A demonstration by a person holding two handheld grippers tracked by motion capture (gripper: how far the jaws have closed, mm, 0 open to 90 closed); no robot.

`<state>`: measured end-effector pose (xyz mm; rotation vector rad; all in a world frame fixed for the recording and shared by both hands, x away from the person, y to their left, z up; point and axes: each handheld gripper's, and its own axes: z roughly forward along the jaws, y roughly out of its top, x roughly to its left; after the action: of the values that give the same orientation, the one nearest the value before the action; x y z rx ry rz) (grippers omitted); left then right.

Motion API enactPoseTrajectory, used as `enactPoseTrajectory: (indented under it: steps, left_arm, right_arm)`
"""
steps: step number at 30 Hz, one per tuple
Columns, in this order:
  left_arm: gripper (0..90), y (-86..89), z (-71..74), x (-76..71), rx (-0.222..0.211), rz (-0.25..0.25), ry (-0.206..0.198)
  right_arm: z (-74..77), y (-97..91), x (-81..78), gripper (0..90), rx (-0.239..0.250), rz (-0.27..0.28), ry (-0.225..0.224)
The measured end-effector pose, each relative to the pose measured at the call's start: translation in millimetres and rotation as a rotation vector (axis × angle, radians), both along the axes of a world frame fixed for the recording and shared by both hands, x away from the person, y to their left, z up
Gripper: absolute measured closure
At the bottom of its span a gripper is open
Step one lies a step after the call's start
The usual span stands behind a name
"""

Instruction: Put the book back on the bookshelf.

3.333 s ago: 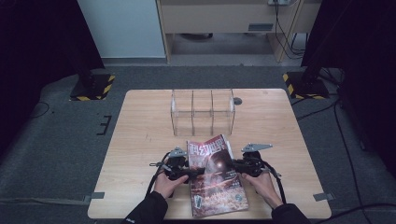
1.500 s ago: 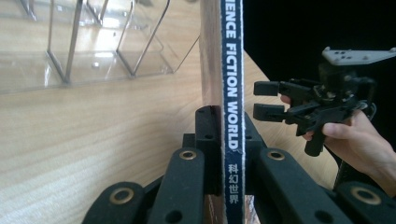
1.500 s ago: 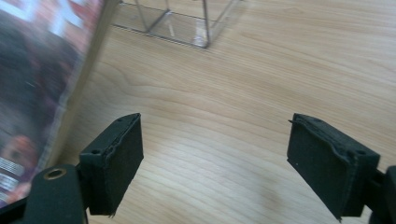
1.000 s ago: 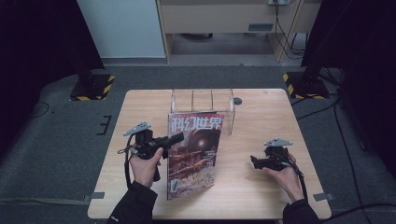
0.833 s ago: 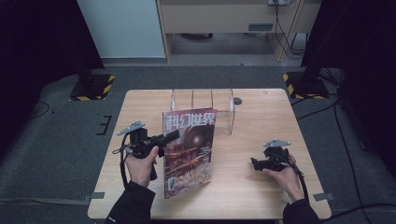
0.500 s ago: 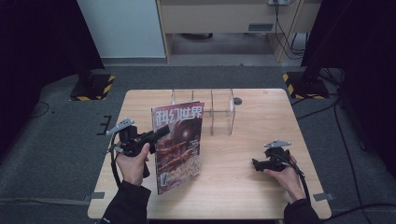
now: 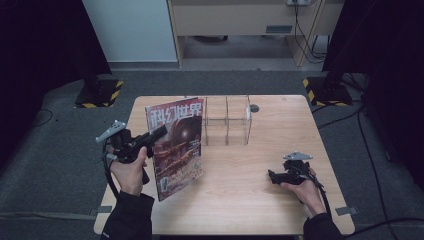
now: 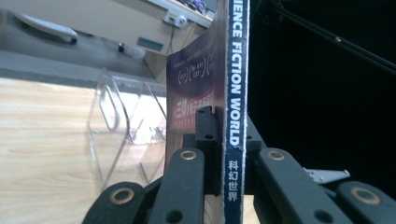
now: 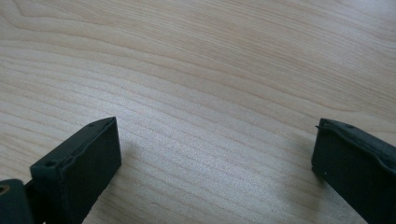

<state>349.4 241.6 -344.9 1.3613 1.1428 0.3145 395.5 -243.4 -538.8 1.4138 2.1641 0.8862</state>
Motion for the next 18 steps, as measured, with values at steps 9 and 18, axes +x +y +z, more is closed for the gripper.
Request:
enactPoseTrajectory:
  steps: [9, 18]
  left_arm:
    - [83.6, -5.2, 8.2, 29.4, 0.013, 0.09, -0.051]
    - [83.6, -16.8, 1.6, 64.1, 0.056, 0.14, -0.038]
  right_arm:
    - [-0.9, 1.0, -0.1, 0.6, -0.003, -0.004, -0.009]
    - [-0.8, 1.9, 0.0, 0.5, -0.002, -0.008, -0.008]
